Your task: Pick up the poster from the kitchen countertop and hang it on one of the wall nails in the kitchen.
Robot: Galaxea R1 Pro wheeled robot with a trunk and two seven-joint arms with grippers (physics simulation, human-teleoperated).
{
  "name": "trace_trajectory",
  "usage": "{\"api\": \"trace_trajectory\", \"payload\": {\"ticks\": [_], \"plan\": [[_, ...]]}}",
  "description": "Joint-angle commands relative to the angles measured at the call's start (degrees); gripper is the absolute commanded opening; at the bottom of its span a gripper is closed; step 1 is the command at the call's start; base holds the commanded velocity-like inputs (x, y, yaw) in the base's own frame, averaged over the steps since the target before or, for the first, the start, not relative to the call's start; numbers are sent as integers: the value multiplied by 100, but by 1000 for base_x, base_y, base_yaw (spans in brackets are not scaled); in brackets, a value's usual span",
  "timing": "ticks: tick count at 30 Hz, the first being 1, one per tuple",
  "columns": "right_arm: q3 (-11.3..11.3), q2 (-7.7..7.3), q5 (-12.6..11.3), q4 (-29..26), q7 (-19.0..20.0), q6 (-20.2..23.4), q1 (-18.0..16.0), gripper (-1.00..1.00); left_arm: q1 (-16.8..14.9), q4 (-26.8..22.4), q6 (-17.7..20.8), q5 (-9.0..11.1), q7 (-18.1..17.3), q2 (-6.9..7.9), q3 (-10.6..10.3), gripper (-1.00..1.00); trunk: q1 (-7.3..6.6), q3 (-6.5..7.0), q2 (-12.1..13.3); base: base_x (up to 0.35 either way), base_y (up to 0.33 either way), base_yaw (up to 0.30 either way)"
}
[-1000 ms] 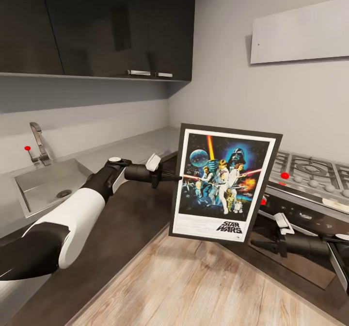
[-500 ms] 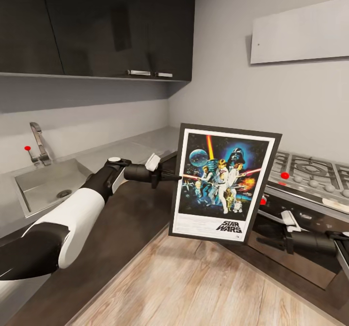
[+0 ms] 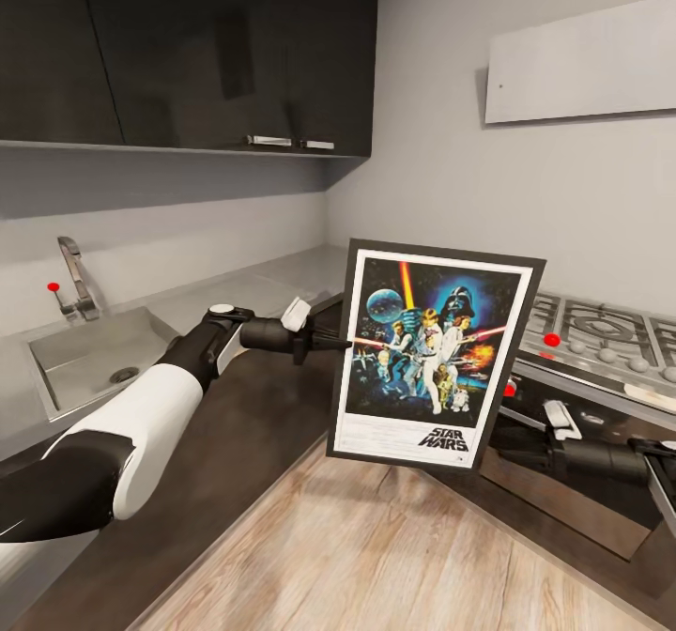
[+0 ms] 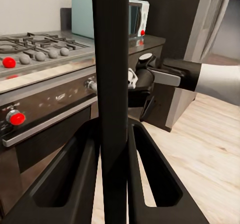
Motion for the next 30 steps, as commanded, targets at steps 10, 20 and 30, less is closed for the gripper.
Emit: {"api": "trace_trajectory", "payload": {"ticks": [10, 20, 30], "plan": [[313, 49, -3, -6, 11, 52, -77, 100, -5, 5, 49, 38, -11, -2, -34, -100, 0, -6, -4, 0, 0, 0], [331, 52, -5, -6, 11, 51, -79, 100, -5, 10, 49, 38, -11, -4, -34, -100, 0, -6, -4, 0, 0, 0], [330, 52, -12, -6, 14, -61, -89, 100, -5, 11, 49, 38, -11, -4, -34, -100, 0, -6, -4, 0, 0, 0]]}}
